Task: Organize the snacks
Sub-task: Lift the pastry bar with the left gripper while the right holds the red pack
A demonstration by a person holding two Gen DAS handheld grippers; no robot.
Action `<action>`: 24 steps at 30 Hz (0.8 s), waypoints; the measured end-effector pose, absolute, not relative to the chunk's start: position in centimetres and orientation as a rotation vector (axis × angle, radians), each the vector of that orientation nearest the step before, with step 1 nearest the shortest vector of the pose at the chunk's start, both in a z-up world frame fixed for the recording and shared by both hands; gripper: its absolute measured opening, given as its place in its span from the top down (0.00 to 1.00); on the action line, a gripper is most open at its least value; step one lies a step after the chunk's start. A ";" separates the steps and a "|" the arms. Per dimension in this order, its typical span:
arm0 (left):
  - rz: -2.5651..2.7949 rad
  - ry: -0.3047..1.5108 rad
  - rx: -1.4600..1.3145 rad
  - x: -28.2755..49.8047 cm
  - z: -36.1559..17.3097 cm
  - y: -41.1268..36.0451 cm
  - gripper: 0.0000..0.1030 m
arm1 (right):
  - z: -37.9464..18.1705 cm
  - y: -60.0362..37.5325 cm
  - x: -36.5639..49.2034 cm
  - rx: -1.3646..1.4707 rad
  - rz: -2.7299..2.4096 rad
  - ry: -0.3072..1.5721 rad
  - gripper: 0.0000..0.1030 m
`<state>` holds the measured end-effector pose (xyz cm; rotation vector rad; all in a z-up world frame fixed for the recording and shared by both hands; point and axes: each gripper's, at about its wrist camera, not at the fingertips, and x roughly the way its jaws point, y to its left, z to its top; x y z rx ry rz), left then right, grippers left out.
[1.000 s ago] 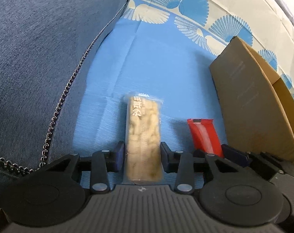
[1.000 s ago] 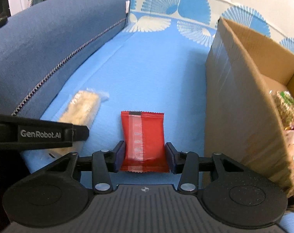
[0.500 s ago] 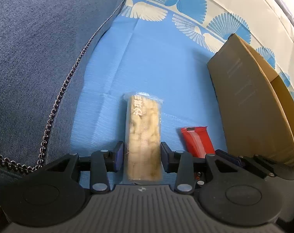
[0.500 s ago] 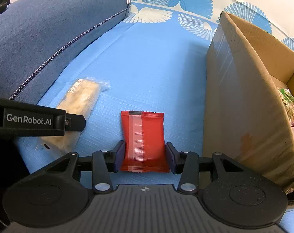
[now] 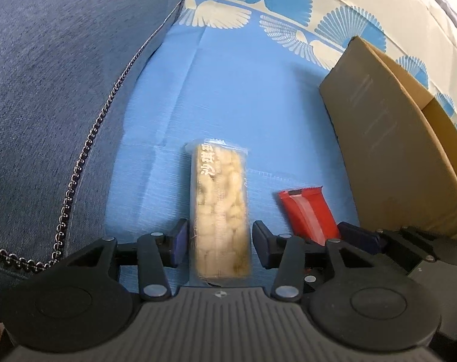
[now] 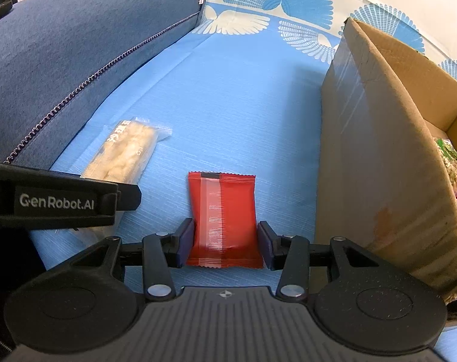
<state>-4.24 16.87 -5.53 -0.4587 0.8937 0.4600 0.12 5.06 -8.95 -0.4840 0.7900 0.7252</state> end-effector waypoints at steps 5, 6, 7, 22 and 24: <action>0.472 0.883 -0.460 -4.3 -5.6 16.9 0.59 | -9.0 5.1 0.0 -0.488 0.726 0.786 0.54; 0.472 0.880 -0.464 -4.3 -5.6 16.9 0.59 | -8.9 5.1 -0.1 -0.490 0.726 0.784 0.54; 0.471 0.878 -0.468 -4.4 -5.5 17.0 0.60 | -8.9 5.1 -0.1 -0.491 0.727 0.781 0.55; 0.465 0.807 -0.511 -5.7 -4.7 17.3 0.61 | -6.8 4.5 -0.6 -0.443 0.741 0.709 0.56; 0.468 0.799 -0.519 -5.9 -4.6 17.4 0.61 | -6.5 4.4 -0.6 -0.437 0.747 0.704 0.56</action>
